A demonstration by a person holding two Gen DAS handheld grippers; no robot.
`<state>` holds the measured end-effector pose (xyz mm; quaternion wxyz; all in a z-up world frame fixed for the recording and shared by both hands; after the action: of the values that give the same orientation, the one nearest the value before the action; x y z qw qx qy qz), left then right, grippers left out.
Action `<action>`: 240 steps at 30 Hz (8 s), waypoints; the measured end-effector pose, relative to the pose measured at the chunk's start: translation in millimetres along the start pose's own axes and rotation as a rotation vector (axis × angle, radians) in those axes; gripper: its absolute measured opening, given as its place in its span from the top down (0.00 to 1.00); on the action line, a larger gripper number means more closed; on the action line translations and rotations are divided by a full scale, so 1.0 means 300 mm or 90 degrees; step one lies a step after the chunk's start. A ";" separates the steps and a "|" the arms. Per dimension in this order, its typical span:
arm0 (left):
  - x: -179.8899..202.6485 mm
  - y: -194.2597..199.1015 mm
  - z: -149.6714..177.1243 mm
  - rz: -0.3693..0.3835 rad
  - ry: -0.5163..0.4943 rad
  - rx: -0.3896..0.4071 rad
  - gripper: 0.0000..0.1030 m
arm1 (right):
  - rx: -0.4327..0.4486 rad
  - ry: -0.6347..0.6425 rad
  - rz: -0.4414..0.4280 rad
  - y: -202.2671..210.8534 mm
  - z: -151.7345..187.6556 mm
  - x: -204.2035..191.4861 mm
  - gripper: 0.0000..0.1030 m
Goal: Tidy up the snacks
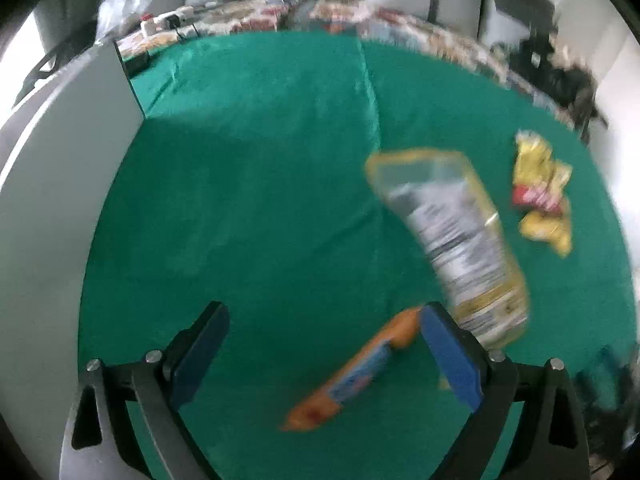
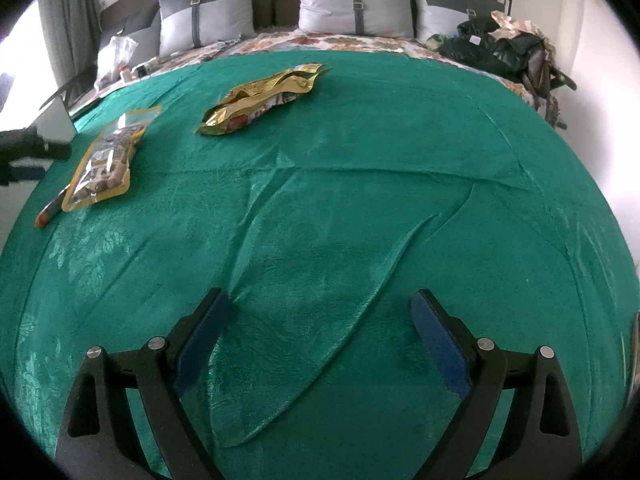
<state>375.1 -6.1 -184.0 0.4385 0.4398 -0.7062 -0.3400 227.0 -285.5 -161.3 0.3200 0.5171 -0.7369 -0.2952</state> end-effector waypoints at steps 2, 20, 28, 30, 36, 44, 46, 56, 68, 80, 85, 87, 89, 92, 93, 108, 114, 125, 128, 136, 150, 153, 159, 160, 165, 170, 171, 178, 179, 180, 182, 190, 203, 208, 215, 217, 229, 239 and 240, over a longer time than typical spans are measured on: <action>-0.001 0.003 0.007 0.023 -0.006 0.020 0.07 | 0.000 0.000 0.000 0.000 0.000 0.000 0.08; 0.032 0.032 0.070 0.104 -0.072 -0.018 0.30 | 0.001 0.000 0.000 0.000 0.001 0.000 0.08; 0.131 0.017 0.138 0.062 -0.194 -0.032 0.30 | 0.001 -0.001 0.001 -0.001 0.001 0.001 0.08; 0.148 0.017 0.139 0.029 -0.216 -0.029 0.33 | 0.001 -0.001 0.000 0.000 0.001 0.000 0.08; 0.162 0.051 0.155 0.018 -0.140 0.019 0.85 | 0.001 -0.001 0.000 -0.001 0.001 0.000 0.08; 0.065 0.138 0.236 0.008 -0.014 0.090 0.85 | 0.001 -0.001 0.001 -0.001 0.001 0.001 0.08; 0.054 0.145 0.255 0.007 -0.010 0.098 0.85 | 0.001 -0.001 0.001 -0.001 0.001 0.001 0.08; 0.027 0.102 0.237 -0.042 -0.015 0.124 0.20 | 0.001 -0.001 0.001 -0.001 0.001 0.002 0.08; -0.010 0.082 0.236 -0.081 -0.007 0.141 0.00 | 0.001 -0.001 0.001 0.000 0.001 0.001 0.08; -0.013 0.083 0.237 -0.079 -0.007 0.141 0.00 | 0.002 -0.002 0.001 -0.001 0.001 0.002 0.08; -0.014 0.082 0.237 -0.079 -0.007 0.141 0.00 | 0.002 -0.003 -0.001 0.000 0.001 0.002 0.08; -0.014 0.082 0.238 -0.079 -0.007 0.141 0.00 | 0.004 -0.005 -0.005 0.002 0.001 0.003 0.08; -0.014 0.082 0.238 -0.078 -0.007 0.142 0.00 | -0.012 -0.024 -0.005 0.013 0.002 0.005 0.10; -0.015 0.082 0.238 -0.079 -0.007 0.141 0.00 | -0.007 -0.077 -0.071 0.067 -0.063 -0.055 0.10; -0.015 0.082 0.238 -0.078 -0.007 0.141 0.00 | -0.001 -0.076 -0.087 0.079 -0.093 -0.086 0.10; -0.017 0.082 0.238 -0.078 -0.007 0.142 0.00 | -0.137 0.137 -0.128 -0.131 -0.403 -0.754 0.10; -0.016 0.082 0.238 -0.078 -0.007 0.142 0.00 | -0.150 0.143 -0.143 -0.118 -0.400 -0.745 0.27; -0.018 0.082 0.238 -0.077 -0.007 0.142 0.00 | -0.166 0.179 -0.214 -0.003 -0.233 -0.548 0.50; -0.017 0.082 0.239 -0.077 -0.007 0.142 0.00 | -0.147 0.163 -0.196 0.042 -0.139 -0.393 0.50; -0.019 0.083 0.239 -0.077 -0.008 0.142 0.00 | -0.077 0.037 -0.172 0.124 0.037 -0.123 0.48; 0.108 0.058 0.243 -0.032 -0.069 0.057 0.27 | -0.080 0.148 -0.111 0.138 0.062 -0.216 0.16; 0.142 0.074 0.233 -0.017 -0.081 0.055 0.84 | -0.076 0.143 -0.117 0.158 0.073 -0.209 0.33; 0.159 0.136 0.278 0.046 -0.068 0.060 0.85 | -0.090 0.048 -0.194 0.211 0.080 -0.138 0.38; 0.164 0.167 0.292 0.067 -0.058 0.071 0.85 | -0.087 0.026 -0.212 0.225 0.073 -0.128 0.38; 0.166 0.342 0.335 0.144 0.002 0.129 0.85 | -0.059 -0.031 -0.225 0.266 0.051 -0.063 0.37; 0.124 0.577 0.351 0.196 0.041 0.197 0.85 | -0.067 -0.023 -0.220 0.292 0.067 -0.101 0.37; 0.105 0.628 0.351 0.201 0.046 0.210 0.85 | -0.064 -0.012 -0.221 0.304 0.067 -0.124 0.37; -0.118 0.963 0.353 0.197 0.081 0.299 0.85 | -0.017 0.065 -0.284 0.514 -0.041 -0.394 0.37; -0.163 1.006 0.352 0.183 0.083 0.309 0.85 | -0.003 0.082 -0.302 0.571 -0.083 -0.468 0.37; -0.207 1.038 0.350 0.168 0.085 0.316 0.85 | 0.006 0.090 -0.314 0.609 -0.103 -0.512 0.37; -0.290 1.079 0.351 0.139 0.093 0.323 0.85 | 0.031 0.112 -0.357 0.709 -0.172 -0.647 0.37; -0.669 1.113 0.421 0.053 0.172 0.309 0.85 | 0.052 0.169 -0.490 0.959 -0.321 -1.157 0.37; -0.943 1.028 0.623 -0.155 0.245 0.280 0.15 | -0.025 0.249 -0.446 0.810 -0.238 -1.515 0.28; -0.837 1.048 0.586 -0.125 0.220 0.306 0.14 | 0.050 0.247 -0.397 0.763 -0.235 -1.304 0.22; -0.419 0.987 0.426 -0.022 0.112 0.335 0.07 | 0.032 0.143 -0.231 0.438 -0.101 -0.675 0.19; -0.260 0.918 0.384 0.020 0.077 0.318 0.04 | 0.014 0.112 -0.183 0.347 -0.058 -0.496 0.19; 0.373 0.152 0.243 0.106 0.002 0.111 0.03 | 0.020 -0.003 0.024 0.009 -0.105 0.148 0.19; 0.474 -0.092 0.185 0.021 -0.080 0.108 0.03 | 0.006 -0.066 0.023 -0.073 -0.176 0.251 0.19; 0.478 -0.097 0.187 0.011 -0.095 0.112 0.03 | 0.000 -0.069 0.022 -0.078 -0.169 0.252 0.19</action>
<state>300.3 -143.6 -184.8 0.3476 0.4442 -0.7673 -0.3050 260.2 -369.7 -135.1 0.2847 0.4875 -0.7621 -0.3171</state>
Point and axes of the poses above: each gripper's, at about its wrist camera, not at the fingertips, and y roughly against the way its jaws point, x to its right, z to its underside, the point moved 8 cm from there along -y, roughly the way its jaws point, and after that the axes turned 14 degrees about z, right-handed, at the moved point
